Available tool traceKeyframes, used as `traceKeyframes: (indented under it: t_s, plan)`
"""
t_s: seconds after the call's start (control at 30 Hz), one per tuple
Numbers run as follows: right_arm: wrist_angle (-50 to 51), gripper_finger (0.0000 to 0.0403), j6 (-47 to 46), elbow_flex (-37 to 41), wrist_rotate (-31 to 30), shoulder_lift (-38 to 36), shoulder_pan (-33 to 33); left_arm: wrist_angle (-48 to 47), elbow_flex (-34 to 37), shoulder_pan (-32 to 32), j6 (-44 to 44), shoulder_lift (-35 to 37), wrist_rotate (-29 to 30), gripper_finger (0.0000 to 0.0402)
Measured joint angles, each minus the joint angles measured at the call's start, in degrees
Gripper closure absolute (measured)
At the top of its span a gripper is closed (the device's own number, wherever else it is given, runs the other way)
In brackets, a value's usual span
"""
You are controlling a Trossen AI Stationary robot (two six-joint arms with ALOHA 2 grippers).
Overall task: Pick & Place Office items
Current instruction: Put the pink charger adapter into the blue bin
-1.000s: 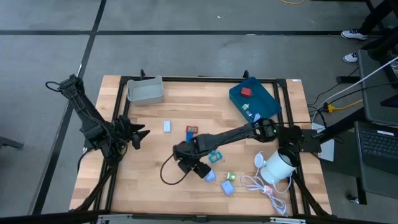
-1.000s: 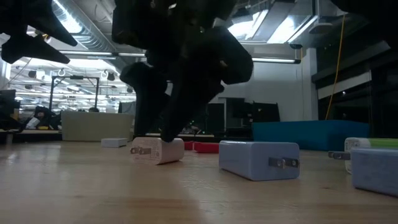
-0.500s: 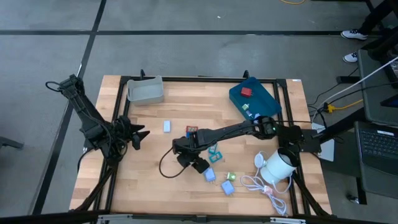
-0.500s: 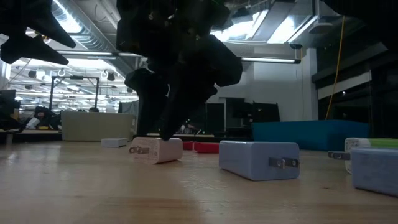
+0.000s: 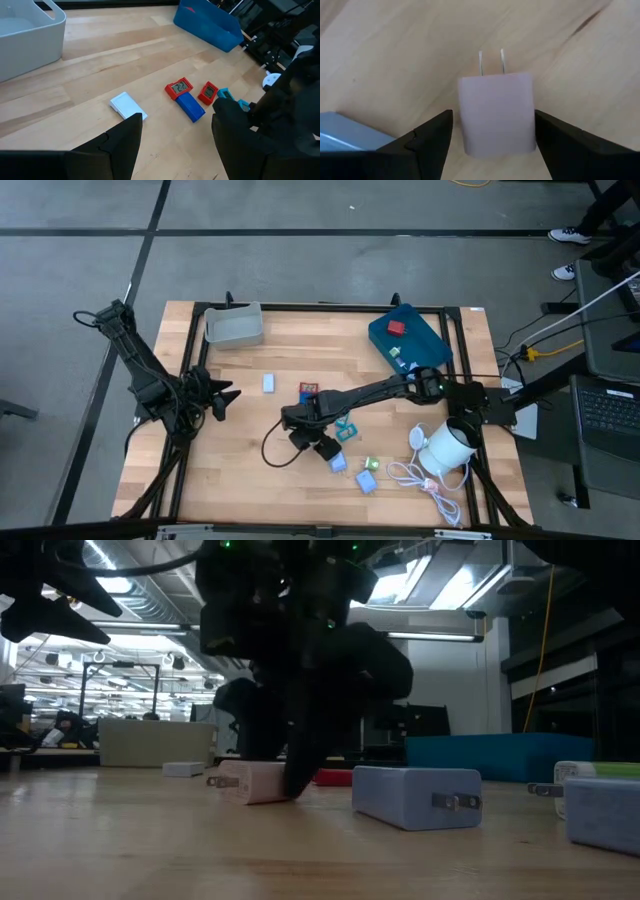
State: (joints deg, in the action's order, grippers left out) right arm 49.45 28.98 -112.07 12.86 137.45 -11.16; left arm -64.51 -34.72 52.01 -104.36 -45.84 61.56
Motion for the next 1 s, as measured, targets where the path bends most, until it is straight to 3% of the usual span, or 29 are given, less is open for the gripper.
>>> traceKeyframes:
  t_s: [0.23,0.43,0.6,0.87,1.0]
  plan:
    - [-2.8,0.0216,-2.7,0.0,-1.4,0.0,0.2,0.0,0.0,0.0,-0.5,0.0,0.0,0.0167]
    - [-3.0,0.0215,-5.5,-0.3,-2.7,0.0,0.5,0.0,0.0,0.0,-0.8,0.0,0.2,0.0167]
    - [-0.8,0.0215,-10.4,-6.0,-2.8,0.1,2.4,0.0,0.0,0.0,-0.9,0.0,0.6,0.0167]
    - [13.8,0.0215,-14.3,-19.3,-3.1,0.1,9.2,0.0,0.0,0.0,-1.0,0.0,2.3,0.0167]
    - [23.9,0.0215,-13.7,-21.1,-4.4,-0.4,14.2,0.0,0.0,0.0,-0.7,0.0,3.7,0.0167]
